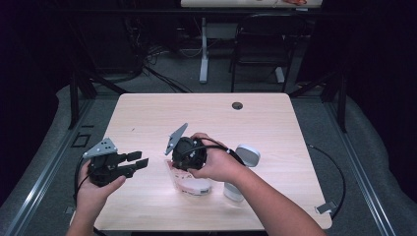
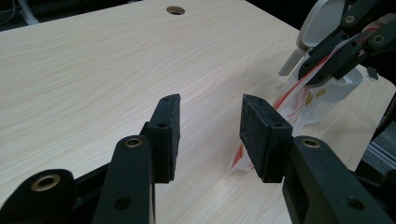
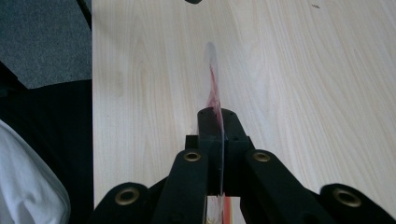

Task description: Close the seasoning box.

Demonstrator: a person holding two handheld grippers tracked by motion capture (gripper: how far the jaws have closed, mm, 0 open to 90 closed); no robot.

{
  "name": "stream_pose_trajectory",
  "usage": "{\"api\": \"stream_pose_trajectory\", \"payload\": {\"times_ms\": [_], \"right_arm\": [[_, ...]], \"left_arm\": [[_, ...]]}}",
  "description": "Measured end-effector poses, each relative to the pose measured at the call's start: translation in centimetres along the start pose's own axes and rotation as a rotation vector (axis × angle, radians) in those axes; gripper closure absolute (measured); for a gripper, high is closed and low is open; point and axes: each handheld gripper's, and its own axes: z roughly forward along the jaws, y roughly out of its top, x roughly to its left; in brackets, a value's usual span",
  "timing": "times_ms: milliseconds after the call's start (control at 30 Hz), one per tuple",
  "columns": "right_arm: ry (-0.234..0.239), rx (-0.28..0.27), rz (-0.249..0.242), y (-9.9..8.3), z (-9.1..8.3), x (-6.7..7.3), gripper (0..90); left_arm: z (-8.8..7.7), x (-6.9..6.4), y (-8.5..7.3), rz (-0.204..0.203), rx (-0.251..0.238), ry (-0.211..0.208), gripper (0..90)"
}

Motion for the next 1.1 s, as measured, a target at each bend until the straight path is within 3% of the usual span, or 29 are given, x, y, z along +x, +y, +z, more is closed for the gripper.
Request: {"api": "stream_pose_trajectory", "payload": {"times_ms": [333,600,733,867,1000,1100], "right_arm": [[-0.003,-0.008,0.006,-0.3,-0.4,0.0,89.8],[-0.002,-0.022,0.013,-0.6,-0.9,-0.1,89.8],[0.003,-0.044,0.023,-0.8,-1.3,-0.1,89.9],[0.004,-0.057,0.030,-0.8,-1.7,0.0,89.8],[-0.001,-0.069,0.037,-1.0,-2.1,0.1,89.9],[-0.002,-0.082,0.035,-1.1,-2.5,0.1,89.9]], "left_arm": [[0.3,-0.1,-0.1,0.022,0.003,-0.003,58.4],[0.3,-0.4,0.0,0.036,0.005,-0.029,60.8],[0.3,-0.4,-0.1,0.034,-0.001,-0.029,58.8],[0.0,-0.4,0.1,0.013,-0.038,-0.054,57.7],[0.0,-0.6,0.1,0.028,-0.023,-0.032,57.1],[0.3,-0.6,0.0,0.026,-0.020,-0.054,56.5]]}}
